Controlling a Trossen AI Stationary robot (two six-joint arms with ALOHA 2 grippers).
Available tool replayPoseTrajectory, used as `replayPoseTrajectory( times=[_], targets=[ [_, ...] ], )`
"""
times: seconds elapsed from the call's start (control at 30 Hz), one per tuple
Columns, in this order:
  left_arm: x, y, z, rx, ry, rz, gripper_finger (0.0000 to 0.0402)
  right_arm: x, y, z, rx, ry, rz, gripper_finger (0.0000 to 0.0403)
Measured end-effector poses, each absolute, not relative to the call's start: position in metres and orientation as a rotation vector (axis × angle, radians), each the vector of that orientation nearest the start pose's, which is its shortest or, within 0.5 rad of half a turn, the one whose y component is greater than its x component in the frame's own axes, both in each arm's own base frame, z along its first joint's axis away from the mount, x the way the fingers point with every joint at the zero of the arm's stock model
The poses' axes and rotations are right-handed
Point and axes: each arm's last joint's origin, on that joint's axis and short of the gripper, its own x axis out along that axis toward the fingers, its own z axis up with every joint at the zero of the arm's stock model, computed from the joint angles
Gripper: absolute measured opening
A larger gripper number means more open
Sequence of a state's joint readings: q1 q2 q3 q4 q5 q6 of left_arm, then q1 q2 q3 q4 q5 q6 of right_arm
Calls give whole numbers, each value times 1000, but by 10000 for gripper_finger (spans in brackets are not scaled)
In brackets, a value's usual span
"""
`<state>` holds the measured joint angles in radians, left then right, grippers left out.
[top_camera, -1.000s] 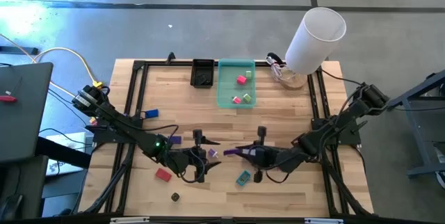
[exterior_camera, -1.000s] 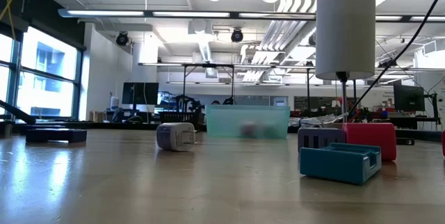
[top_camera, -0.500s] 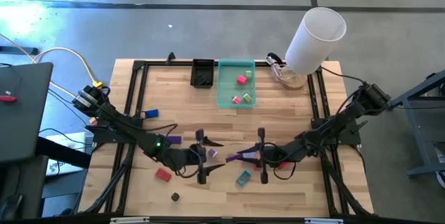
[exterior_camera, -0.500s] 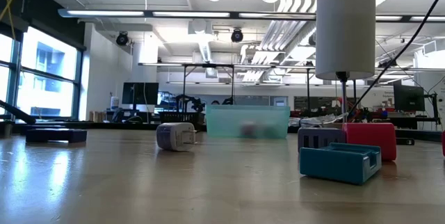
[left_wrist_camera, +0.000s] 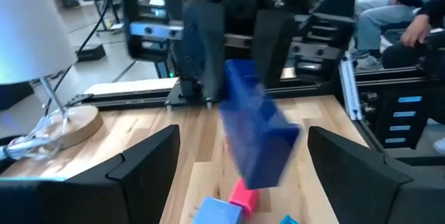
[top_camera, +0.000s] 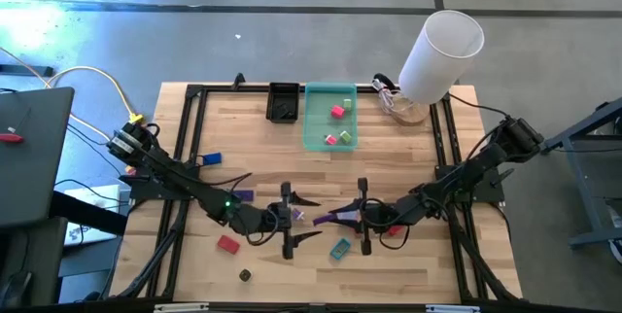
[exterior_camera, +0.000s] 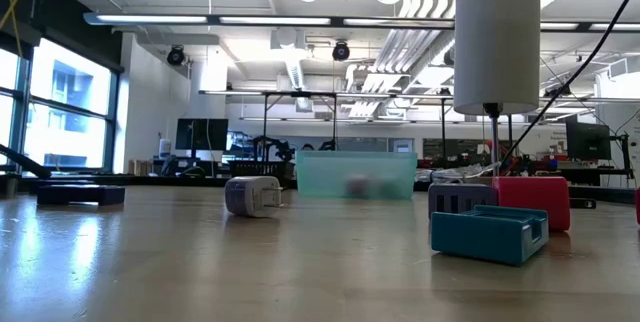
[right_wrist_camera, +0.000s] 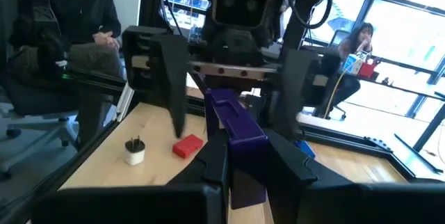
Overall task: Pick & Place Office items
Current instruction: Put the top purple digital clock into the black bin
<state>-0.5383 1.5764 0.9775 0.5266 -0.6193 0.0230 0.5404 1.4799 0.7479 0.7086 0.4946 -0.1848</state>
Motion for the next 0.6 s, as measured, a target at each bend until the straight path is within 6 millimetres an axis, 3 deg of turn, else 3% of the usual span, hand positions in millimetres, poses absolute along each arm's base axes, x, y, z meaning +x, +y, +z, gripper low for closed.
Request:
replayPoseTrajectory(
  times=[0.17, 0.6],
  targets=[
    [308, -165, 272, 70, 62, 78, 263, 274, 149, 245, -197, 16, 48, 47],
    [309, -162, 271, 100, 69, 86, 93, 274, 148, 242, -210, 51, 42, 54]
  ],
)
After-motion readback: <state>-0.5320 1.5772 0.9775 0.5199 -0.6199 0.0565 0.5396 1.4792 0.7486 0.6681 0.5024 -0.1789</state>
